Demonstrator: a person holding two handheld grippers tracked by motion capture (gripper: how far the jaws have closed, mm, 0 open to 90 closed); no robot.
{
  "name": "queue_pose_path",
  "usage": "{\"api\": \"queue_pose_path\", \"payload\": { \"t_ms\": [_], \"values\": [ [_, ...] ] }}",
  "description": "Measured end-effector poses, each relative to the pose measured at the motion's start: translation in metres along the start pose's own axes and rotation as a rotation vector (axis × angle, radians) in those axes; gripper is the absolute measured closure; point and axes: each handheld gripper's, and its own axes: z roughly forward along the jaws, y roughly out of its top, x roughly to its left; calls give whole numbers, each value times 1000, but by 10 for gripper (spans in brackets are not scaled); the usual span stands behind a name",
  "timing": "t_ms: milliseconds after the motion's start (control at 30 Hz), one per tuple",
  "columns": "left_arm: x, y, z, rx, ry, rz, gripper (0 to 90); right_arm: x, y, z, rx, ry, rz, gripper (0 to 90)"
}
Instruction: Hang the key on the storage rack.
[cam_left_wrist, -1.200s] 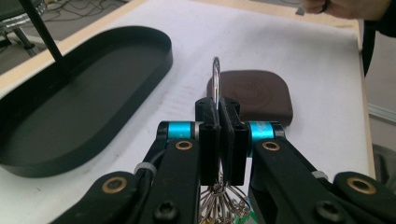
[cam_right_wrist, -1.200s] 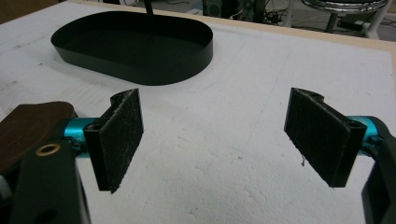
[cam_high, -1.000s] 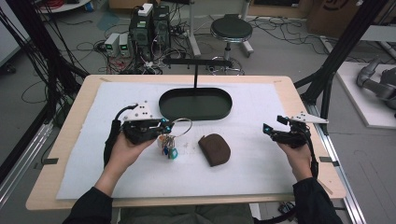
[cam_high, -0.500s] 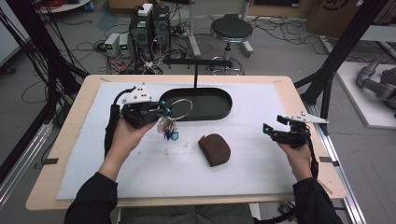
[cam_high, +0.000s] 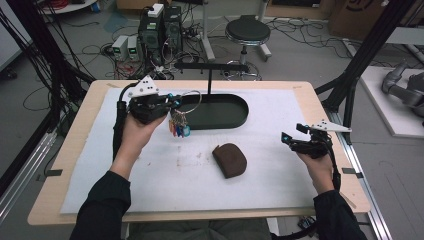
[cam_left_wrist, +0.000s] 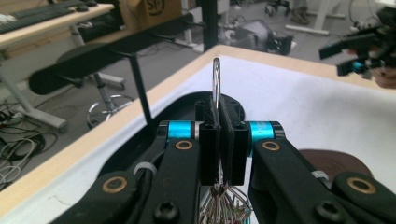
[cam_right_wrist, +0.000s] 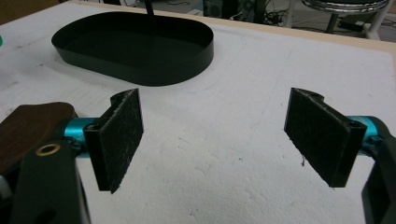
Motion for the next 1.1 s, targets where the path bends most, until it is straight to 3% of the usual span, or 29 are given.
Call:
{"api": "queue_pose_path", "payload": {
  "t_ms": [533,1100],
  "values": [
    [31,13,12,-4,64,-16,866,-1,0,0,-4,1,4,201],
    [51,20,35,32,104,-35,867,-3,0,0,-7,5,11,201]
  ]
}}
